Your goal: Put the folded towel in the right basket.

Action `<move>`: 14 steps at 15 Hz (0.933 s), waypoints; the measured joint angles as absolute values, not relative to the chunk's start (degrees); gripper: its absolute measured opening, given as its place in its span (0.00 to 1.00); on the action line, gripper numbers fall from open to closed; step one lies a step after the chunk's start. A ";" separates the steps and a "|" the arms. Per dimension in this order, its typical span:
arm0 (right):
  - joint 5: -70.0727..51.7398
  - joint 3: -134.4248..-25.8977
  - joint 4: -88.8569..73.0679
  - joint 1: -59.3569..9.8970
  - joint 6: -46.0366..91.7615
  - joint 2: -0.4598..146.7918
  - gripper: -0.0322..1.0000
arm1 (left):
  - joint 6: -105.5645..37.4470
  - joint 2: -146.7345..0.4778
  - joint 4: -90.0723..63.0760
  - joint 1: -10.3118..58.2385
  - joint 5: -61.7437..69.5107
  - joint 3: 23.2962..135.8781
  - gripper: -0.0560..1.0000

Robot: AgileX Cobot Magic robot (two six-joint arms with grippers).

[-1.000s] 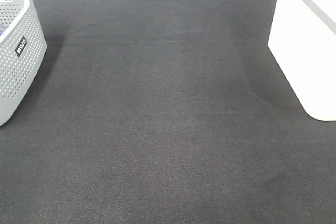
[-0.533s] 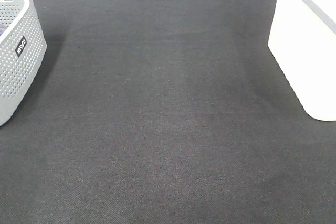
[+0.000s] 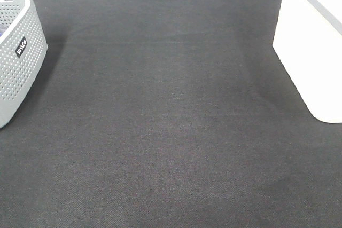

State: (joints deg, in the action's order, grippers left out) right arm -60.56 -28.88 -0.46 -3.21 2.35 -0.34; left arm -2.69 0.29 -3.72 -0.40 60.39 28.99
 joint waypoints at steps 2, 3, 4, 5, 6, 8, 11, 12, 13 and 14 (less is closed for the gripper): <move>-60.56 -28.88 -0.46 -2.18 2.29 -0.34 0.59 | -2.69 0.29 -3.72 -0.40 60.39 28.99 0.88; -60.56 -28.88 -0.52 -0.92 2.29 -0.34 0.59 | -2.69 0.29 -3.72 -0.40 60.39 28.99 0.88; -60.56 -28.88 -0.52 -0.34 2.29 -0.34 0.59 | -2.69 0.29 -3.72 -0.40 60.39 28.99 0.88; -60.56 -28.88 -0.52 -0.34 2.29 -0.34 0.59 | -2.69 0.29 -3.72 -0.40 60.39 28.99 0.88; -60.56 -28.88 -0.52 -0.34 2.29 -0.34 0.59 | -2.69 0.29 -3.72 -0.40 60.39 28.99 0.88; -60.56 -28.88 -0.52 -0.34 2.29 -0.34 0.59 | -2.69 0.29 -3.72 -0.40 60.39 28.99 0.88; -60.56 -28.88 -0.52 -0.34 2.29 -0.34 0.59 | -2.69 0.29 -3.72 -0.40 60.39 28.99 0.88; -60.56 -28.88 -0.52 -0.34 2.29 -0.34 0.59 | -2.69 0.29 -3.72 -0.40 60.39 28.99 0.88; -60.56 -28.88 -0.52 -0.34 2.29 -0.34 0.59 | -2.69 0.29 -3.72 -0.40 60.39 28.99 0.88; -60.56 -28.88 -0.52 -0.34 2.29 -0.34 0.59 | -2.69 0.29 -3.72 -0.40 60.39 28.99 0.88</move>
State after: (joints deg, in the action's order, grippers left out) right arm -60.56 -28.88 -0.52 -0.34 2.29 -0.34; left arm -2.69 0.29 -3.72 -0.40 60.39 28.99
